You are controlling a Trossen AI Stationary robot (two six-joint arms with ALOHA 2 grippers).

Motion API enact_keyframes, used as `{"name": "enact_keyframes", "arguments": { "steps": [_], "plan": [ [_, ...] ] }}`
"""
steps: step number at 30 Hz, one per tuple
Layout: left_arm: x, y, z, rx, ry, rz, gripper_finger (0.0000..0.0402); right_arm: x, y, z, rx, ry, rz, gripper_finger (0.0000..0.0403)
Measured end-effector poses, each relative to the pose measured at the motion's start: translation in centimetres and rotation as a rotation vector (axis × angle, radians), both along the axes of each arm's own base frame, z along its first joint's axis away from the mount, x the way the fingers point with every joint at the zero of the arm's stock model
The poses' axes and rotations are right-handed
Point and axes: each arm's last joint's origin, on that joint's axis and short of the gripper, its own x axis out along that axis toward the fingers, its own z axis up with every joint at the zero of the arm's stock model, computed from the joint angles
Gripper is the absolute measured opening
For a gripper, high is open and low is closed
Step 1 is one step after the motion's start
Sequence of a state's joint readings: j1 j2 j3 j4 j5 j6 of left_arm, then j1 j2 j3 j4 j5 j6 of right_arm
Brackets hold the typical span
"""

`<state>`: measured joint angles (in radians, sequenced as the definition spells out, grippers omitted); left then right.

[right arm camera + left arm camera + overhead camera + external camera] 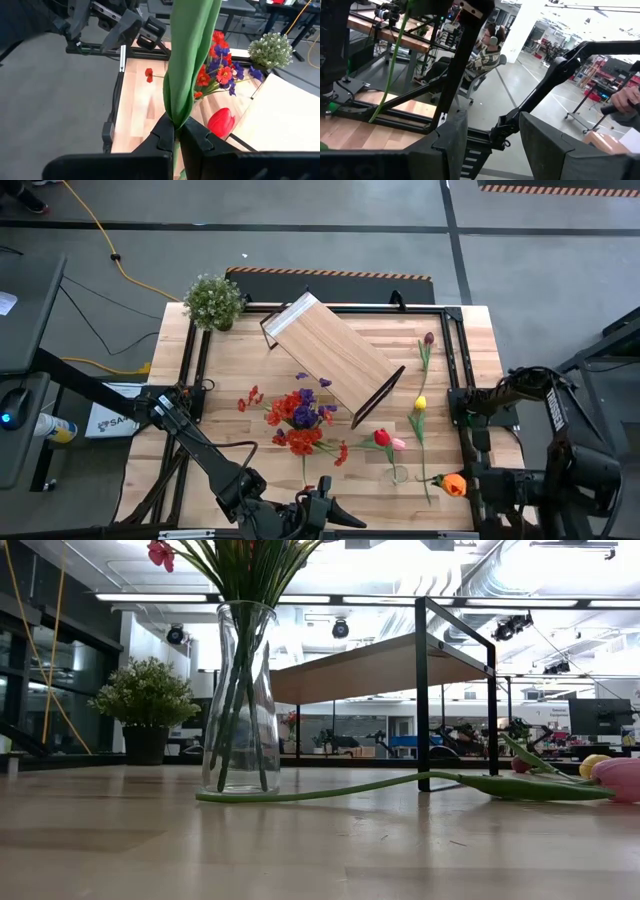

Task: Pick and place flowers into a vace then onto a shelf
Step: Put the orange tulip into the right transparent vase

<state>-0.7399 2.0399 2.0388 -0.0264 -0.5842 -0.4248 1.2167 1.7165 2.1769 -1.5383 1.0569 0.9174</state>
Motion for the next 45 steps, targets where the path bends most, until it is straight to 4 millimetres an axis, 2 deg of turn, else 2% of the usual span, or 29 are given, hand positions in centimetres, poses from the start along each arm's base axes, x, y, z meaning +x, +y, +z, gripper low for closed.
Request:
{"name": "enact_keyframes", "arguments": {
  "steps": [13,22,37,45],
  "plan": [
    [0.0,-0.1,0.0,-0.011,0.003,-0.051,0.0211,0.2,0.6,-0.5,0.022,-0.007,-0.027,0.0008],
    [0.0,-0.2,-0.1,-0.006,0.009,-0.054,0.0211,1.9,2.3,-2.8,-0.063,0.029,-0.063,0.0006],
    [-0.1,-0.4,-0.3,-0.007,0.035,-0.132,0.0211,4.3,3.1,-4.6,-0.112,0.051,-0.123,0.0007],
    [-0.1,-0.5,-0.4,-0.007,0.039,-0.16,0.0211,5.3,2.9,-9.6,-0.167,0.182,-0.191,0.0008]
  ]
}}
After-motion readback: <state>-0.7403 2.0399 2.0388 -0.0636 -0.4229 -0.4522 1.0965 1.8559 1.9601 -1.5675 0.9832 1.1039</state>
